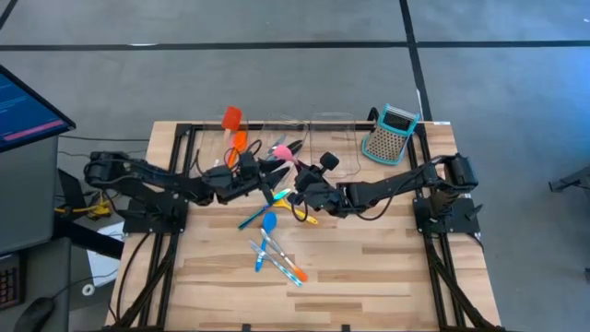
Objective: Pick & Place Kitchen Items
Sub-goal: Put the pink spatula into the left transparent bin
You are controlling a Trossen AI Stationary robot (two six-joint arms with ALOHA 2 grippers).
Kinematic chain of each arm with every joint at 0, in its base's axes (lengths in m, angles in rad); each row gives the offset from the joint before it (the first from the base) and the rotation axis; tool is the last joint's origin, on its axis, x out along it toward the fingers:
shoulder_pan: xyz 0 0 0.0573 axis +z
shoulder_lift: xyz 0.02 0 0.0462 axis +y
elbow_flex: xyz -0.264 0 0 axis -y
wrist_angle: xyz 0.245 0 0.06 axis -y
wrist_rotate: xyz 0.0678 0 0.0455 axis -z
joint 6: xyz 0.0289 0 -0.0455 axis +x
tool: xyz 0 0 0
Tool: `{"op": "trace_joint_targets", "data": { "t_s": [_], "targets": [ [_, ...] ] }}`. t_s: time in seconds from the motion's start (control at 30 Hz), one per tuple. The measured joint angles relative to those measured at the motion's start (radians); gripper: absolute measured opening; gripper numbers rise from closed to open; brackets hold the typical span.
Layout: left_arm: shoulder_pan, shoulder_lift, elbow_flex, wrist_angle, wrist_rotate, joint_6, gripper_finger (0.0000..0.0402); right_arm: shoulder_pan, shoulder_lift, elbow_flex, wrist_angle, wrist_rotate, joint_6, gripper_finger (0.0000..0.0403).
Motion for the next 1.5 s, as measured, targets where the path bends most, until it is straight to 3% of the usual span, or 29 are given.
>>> {"op": "trace_joint_targets", "data": {
  "t_s": [0.43,0.63,0.97,1.23,1.5],
  "targets": [
    [0.063,0.061,0.054,-0.001,0.009,-0.006,0.0145,0.012,0.0,0.0,-0.019,0.011,-0.02,0.0019],
    [0.064,0.051,0.054,-0.003,0.042,-0.008,0.0117,0.012,0.0,0.0,-0.024,0.001,-0.024,0.0019],
    [0.056,-0.122,0.055,0.001,0.205,-0.038,0.0096,0.022,-0.084,0.0,-0.066,-0.001,-0.027,0.0019],
    [0.056,-0.248,0.055,-0.156,0.199,-0.107,0.0098,0.061,-0.152,0.0,-0.093,0.075,-0.028,0.0019],
    [0.056,-0.166,0.054,-0.177,0.159,-0.19,0.0098,0.088,-0.161,0.0,-0.086,0.076,-0.034,0.0019]
  ]
}}
